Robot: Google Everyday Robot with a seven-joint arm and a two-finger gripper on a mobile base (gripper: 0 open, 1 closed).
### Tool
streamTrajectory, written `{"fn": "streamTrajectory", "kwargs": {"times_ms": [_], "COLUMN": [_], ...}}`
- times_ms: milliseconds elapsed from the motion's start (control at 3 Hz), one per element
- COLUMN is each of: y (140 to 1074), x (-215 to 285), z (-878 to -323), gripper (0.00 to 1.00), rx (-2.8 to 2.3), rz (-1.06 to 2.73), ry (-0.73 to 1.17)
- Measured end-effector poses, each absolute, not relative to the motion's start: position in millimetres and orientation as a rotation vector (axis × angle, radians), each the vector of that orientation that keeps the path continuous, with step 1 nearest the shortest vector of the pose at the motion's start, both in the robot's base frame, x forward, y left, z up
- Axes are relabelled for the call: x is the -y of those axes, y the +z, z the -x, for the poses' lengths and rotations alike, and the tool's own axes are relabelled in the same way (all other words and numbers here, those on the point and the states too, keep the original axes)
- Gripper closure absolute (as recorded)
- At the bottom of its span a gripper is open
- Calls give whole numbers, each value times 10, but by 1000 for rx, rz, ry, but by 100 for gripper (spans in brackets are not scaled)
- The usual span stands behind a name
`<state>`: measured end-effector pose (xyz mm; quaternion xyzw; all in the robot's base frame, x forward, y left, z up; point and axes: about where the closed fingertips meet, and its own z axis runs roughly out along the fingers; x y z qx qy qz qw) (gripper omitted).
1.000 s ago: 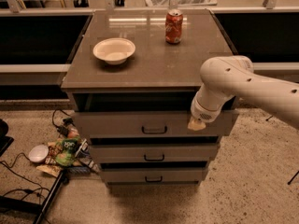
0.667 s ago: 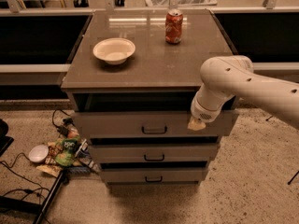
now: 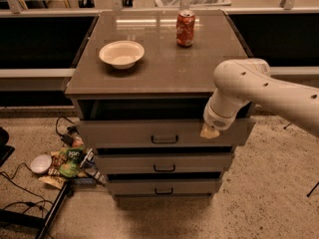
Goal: Open top drawer
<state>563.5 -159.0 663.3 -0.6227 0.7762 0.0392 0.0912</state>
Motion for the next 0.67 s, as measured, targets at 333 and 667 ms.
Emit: {"fn": "streamTrajectory", "kwargs": {"times_ms": [333, 667], "y": [6649, 6655], "x": [1590, 1590], "z": [-5635, -5635], "gripper": [90, 66], "rx": [-2306, -2306], "rz": [1850, 1850], "ry": [117, 117]}}
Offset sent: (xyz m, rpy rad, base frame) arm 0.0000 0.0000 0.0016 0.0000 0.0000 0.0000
